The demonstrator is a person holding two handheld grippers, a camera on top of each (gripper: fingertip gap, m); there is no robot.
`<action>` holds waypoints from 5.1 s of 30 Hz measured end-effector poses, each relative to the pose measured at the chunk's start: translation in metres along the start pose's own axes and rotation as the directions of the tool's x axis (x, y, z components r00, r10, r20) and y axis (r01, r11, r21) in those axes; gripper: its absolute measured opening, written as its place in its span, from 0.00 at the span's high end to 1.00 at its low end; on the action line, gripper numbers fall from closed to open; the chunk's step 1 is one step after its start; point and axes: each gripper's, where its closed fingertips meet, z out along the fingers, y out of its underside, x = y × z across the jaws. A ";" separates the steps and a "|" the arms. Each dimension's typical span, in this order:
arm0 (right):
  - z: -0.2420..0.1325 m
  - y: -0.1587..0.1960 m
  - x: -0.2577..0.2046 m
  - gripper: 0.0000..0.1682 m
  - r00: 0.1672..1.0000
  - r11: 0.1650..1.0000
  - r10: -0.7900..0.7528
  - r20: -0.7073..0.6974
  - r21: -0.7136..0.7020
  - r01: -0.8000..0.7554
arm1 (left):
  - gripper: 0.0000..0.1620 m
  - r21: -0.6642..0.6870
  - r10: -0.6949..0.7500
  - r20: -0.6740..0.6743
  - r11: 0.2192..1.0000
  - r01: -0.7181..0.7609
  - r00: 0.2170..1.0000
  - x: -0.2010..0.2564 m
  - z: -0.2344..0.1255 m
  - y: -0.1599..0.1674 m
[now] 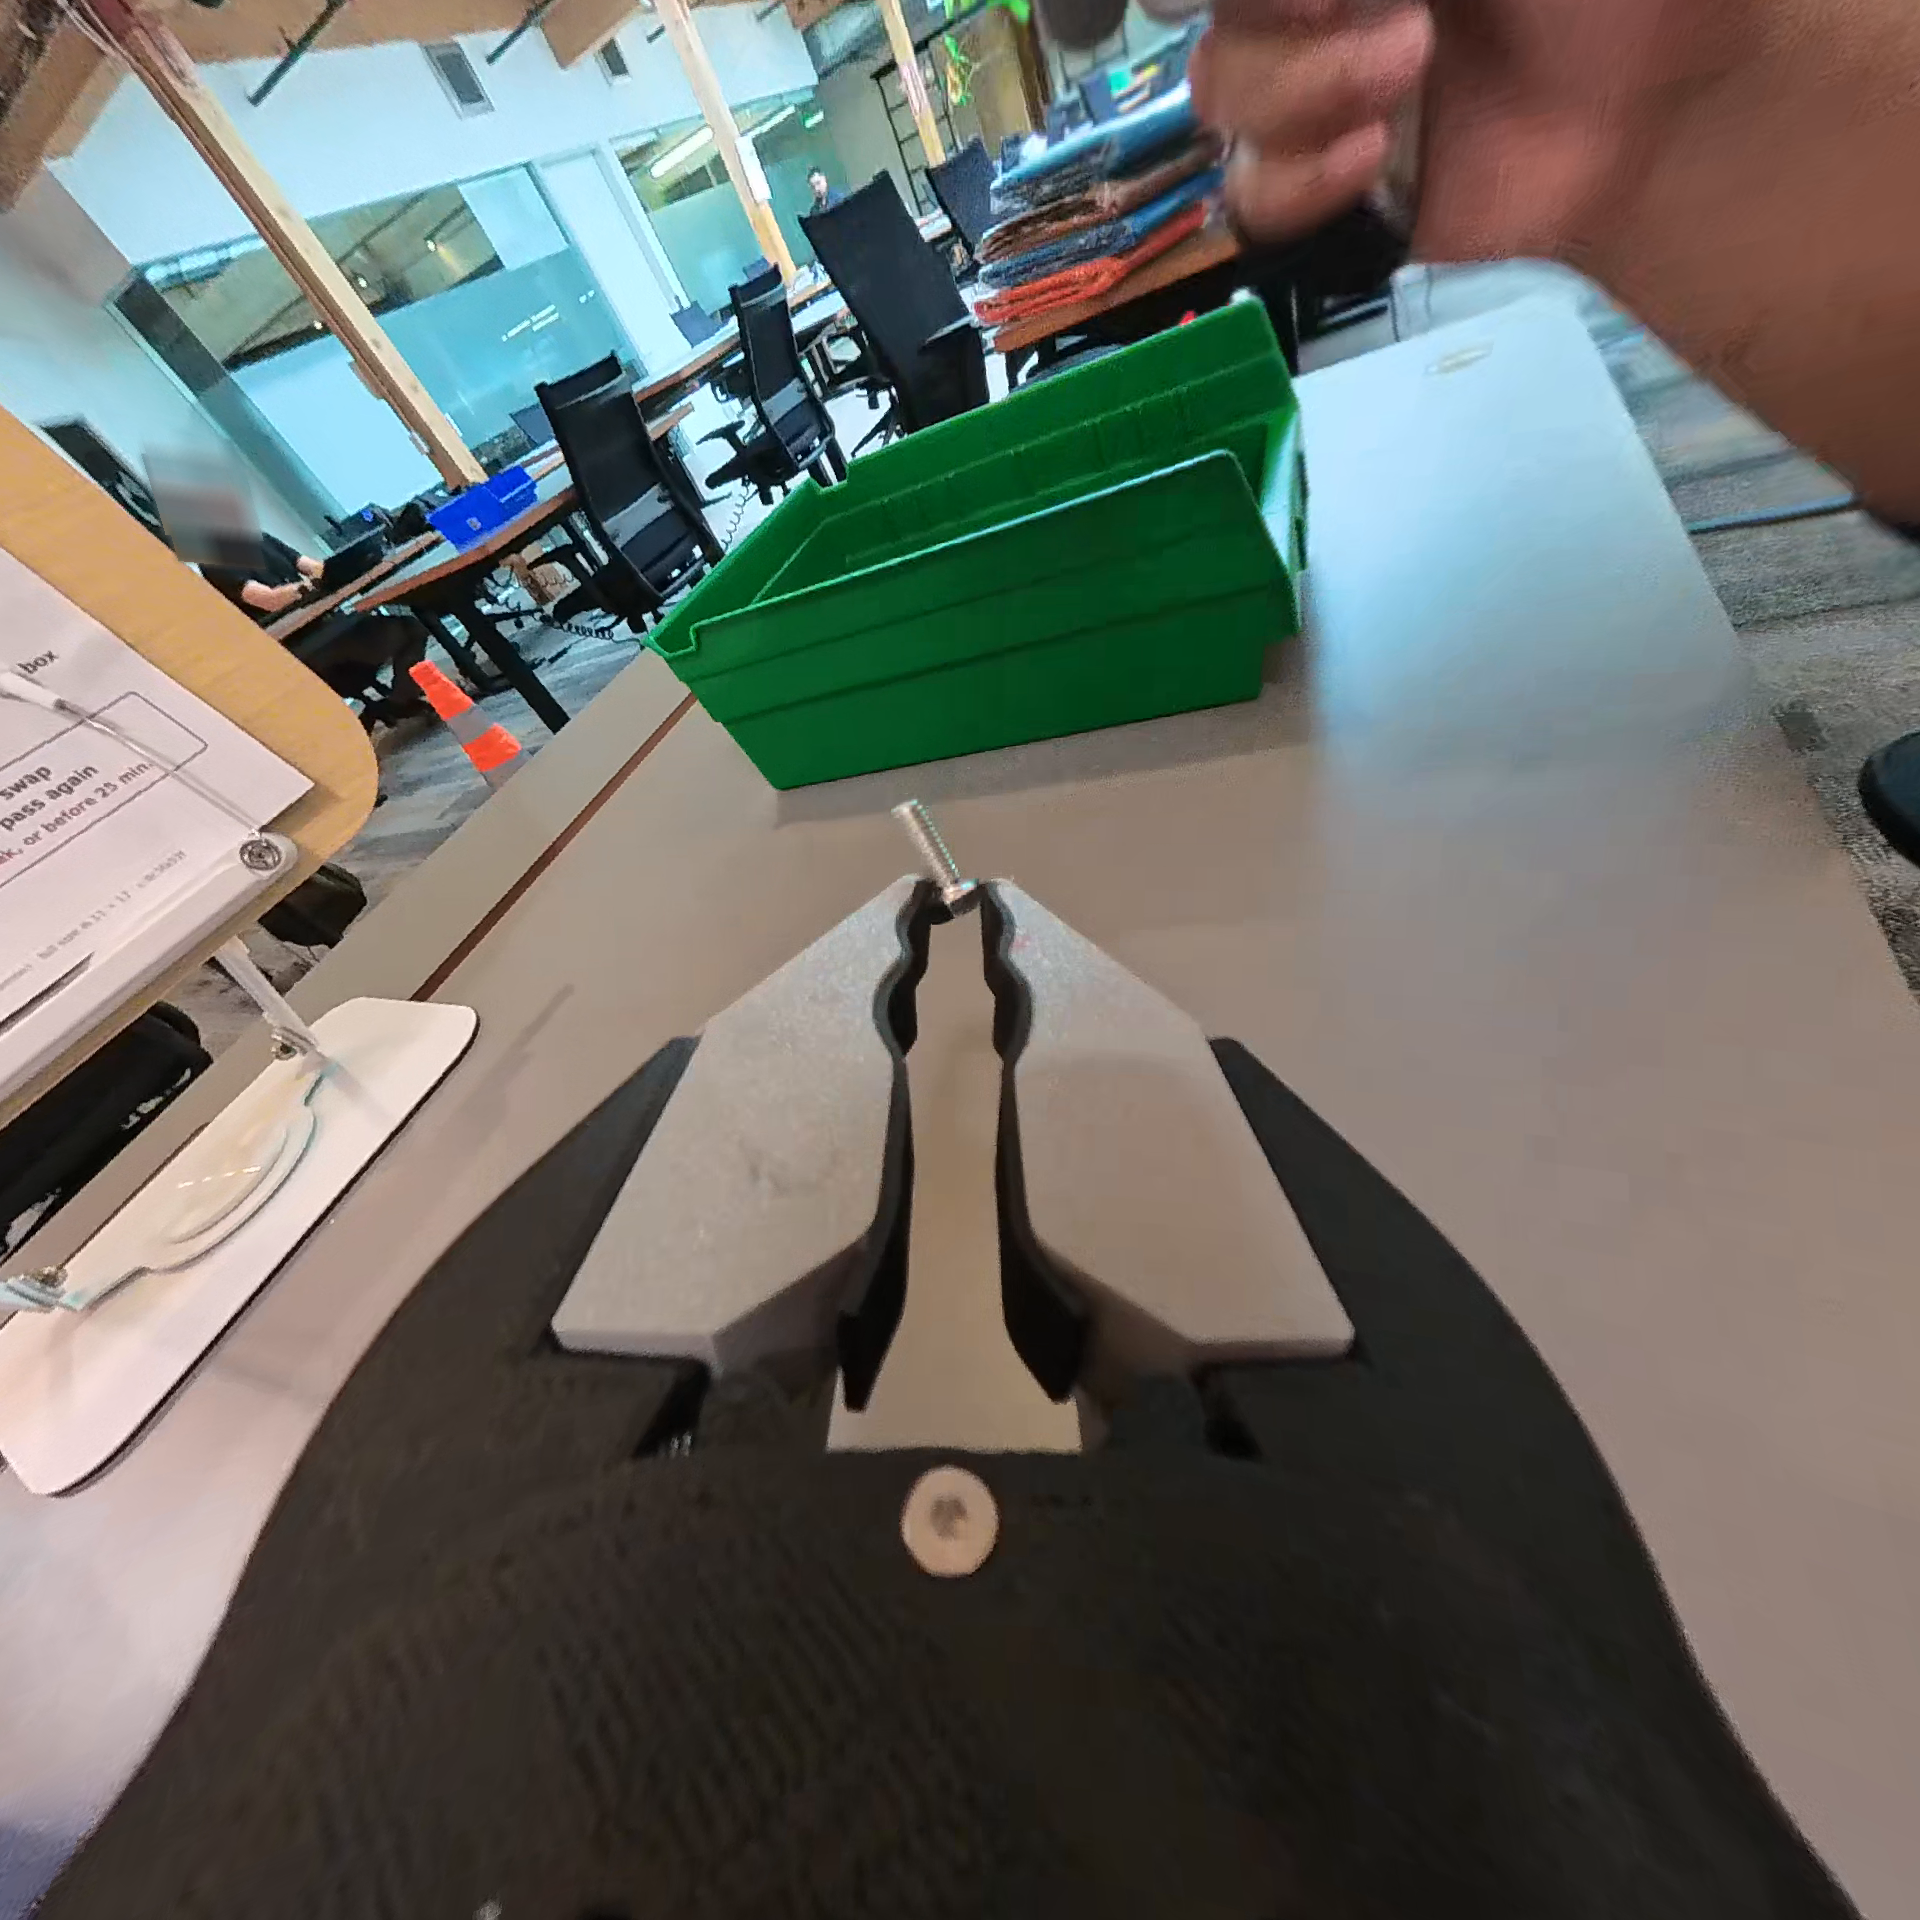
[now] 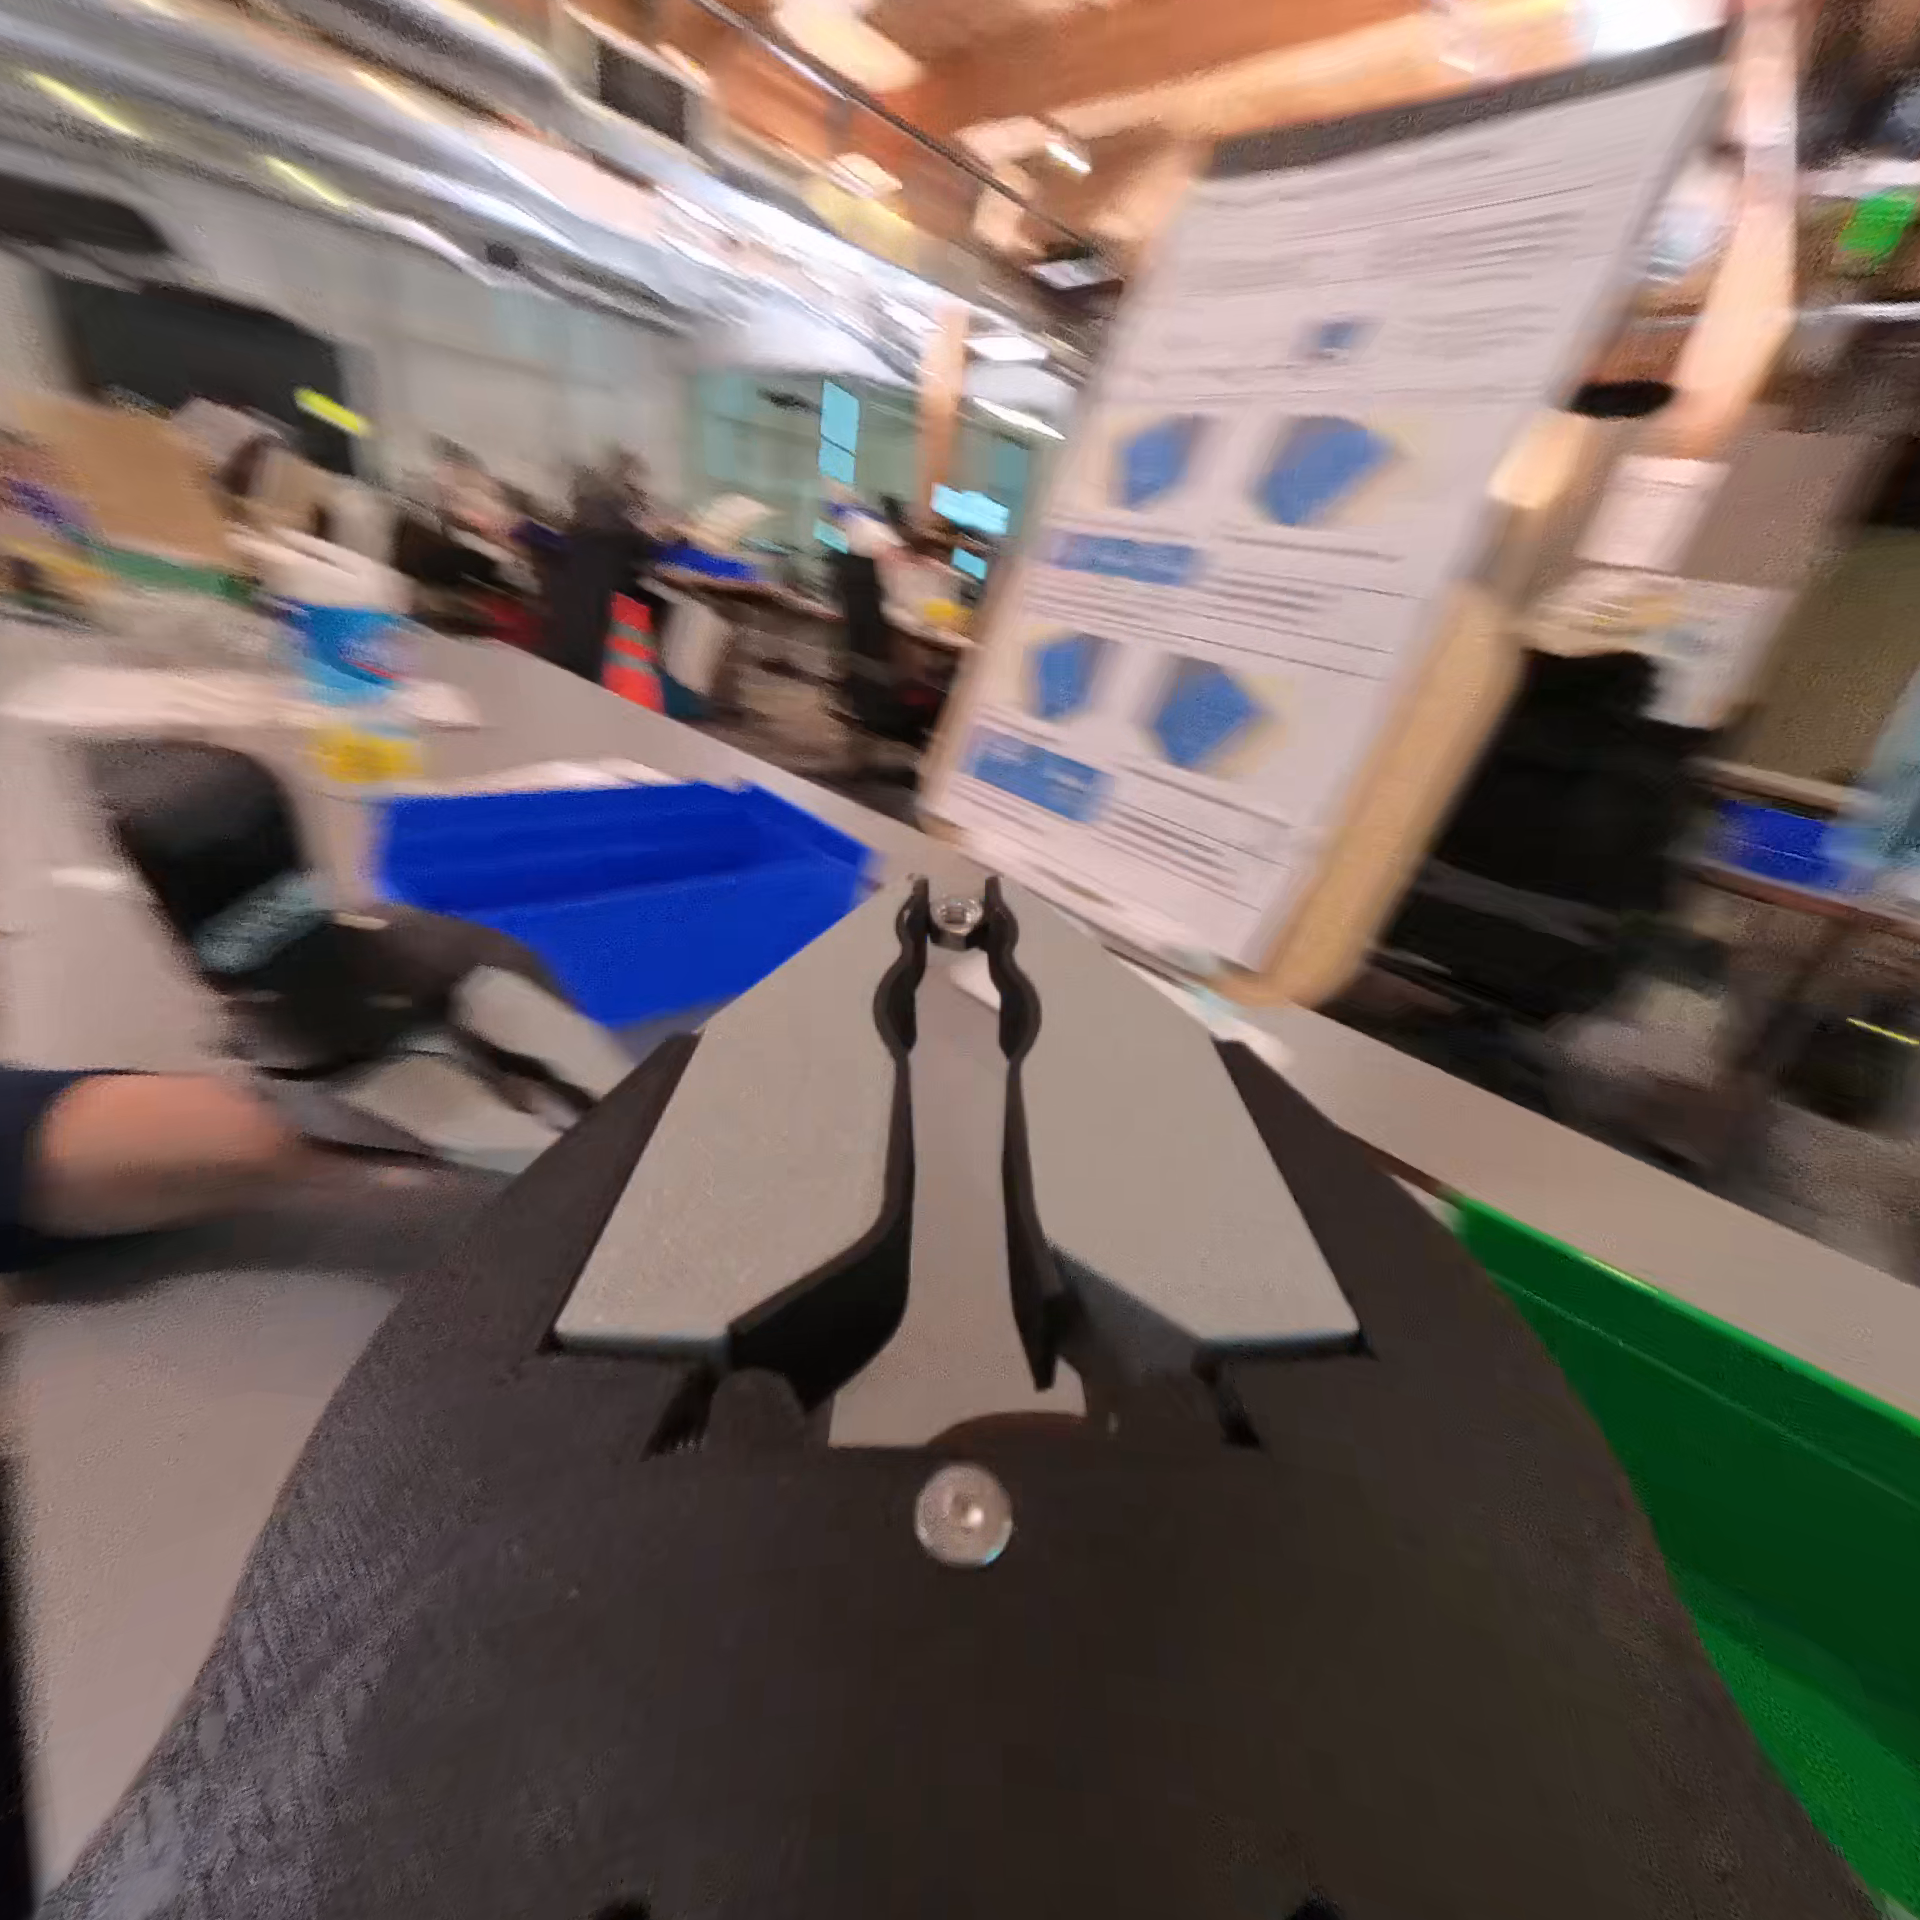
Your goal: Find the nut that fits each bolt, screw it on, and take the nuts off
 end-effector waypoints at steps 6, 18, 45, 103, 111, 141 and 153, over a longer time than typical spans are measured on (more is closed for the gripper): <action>-0.052 0.133 0.166 0.95 0.939 0.795 0.026 -0.344 -0.563 -0.228 | 0.96 -0.030 0.018 0.003 0.999 -0.018 1.000 0.001 0.001 0.002; -0.008 0.232 0.238 0.84 0.910 0.552 -0.021 -0.415 -0.763 -0.336 | 0.95 -0.059 -0.003 0.057 0.998 0.007 0.998 -0.016 0.000 0.018; 0.075 0.145 -0.113 0.98 0.785 0.748 0.569 0.247 -0.553 -0.368 | 0.95 -0.146 0.084 0.072 0.987 -0.073 0.994 -0.010 0.005 0.024; 0.117 0.182 -0.048 0.78 0.973 0.925 0.128 0.191 -0.378 -0.048 | 0.75 -0.400 -0.361 0.045 0.848 0.348 0.932 -0.014 0.006 0.093; 0.112 0.161 -0.069 0.70 0.934 0.914 0.265 0.239 -0.372 -0.164 | 0.75 -0.400 -0.358 0.066 0.845 0.354 0.931 -0.021 0.006 0.097; -0.091 0.211 0.048 0.74 0.908 0.772 -0.073 -0.412 -0.600 -0.211 | 0.91 -0.318 -0.273 0.670 0.735 0.599 0.690 -0.118 -0.182 0.141; -0.003 0.195 -0.078 0.89 0.983 0.756 -0.074 -0.168 -0.652 -0.054 | 0.98 -0.073 -0.258 0.759 0.878 0.472 0.597 -0.135 -0.287 0.048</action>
